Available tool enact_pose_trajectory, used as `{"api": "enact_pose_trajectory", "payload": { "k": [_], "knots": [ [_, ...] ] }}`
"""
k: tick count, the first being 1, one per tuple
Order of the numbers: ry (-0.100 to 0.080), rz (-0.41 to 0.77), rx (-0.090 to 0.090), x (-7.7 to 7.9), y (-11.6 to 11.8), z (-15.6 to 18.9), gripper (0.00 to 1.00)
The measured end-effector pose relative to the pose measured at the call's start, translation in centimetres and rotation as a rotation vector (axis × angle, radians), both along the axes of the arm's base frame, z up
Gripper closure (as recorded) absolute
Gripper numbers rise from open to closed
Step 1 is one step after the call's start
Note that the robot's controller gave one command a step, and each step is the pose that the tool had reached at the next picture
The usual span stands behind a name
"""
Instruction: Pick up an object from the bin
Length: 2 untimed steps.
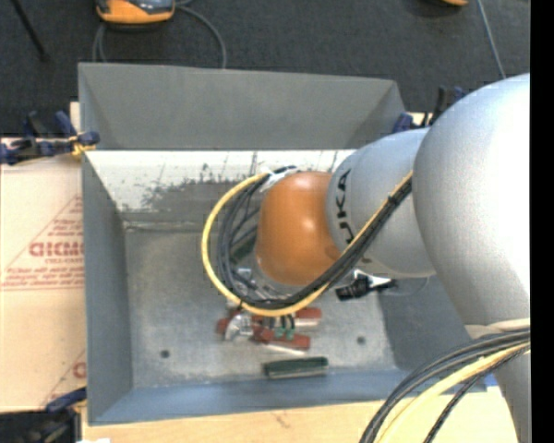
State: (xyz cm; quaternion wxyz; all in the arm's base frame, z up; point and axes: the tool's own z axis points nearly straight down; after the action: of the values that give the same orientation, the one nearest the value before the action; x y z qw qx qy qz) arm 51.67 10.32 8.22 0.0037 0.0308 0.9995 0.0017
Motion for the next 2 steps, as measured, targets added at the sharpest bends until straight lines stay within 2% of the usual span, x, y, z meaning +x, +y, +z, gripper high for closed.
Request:
{"api": "enact_pose_trajectory", "payload": {
  "k": [1,2],
  "knots": [
    [0.000,-0.001,0.000,0.0,0.0,0.0,1.00],
    [0.006,-0.161,-0.002,-1.7,-0.9,8.8,1.00]
  ]
}}
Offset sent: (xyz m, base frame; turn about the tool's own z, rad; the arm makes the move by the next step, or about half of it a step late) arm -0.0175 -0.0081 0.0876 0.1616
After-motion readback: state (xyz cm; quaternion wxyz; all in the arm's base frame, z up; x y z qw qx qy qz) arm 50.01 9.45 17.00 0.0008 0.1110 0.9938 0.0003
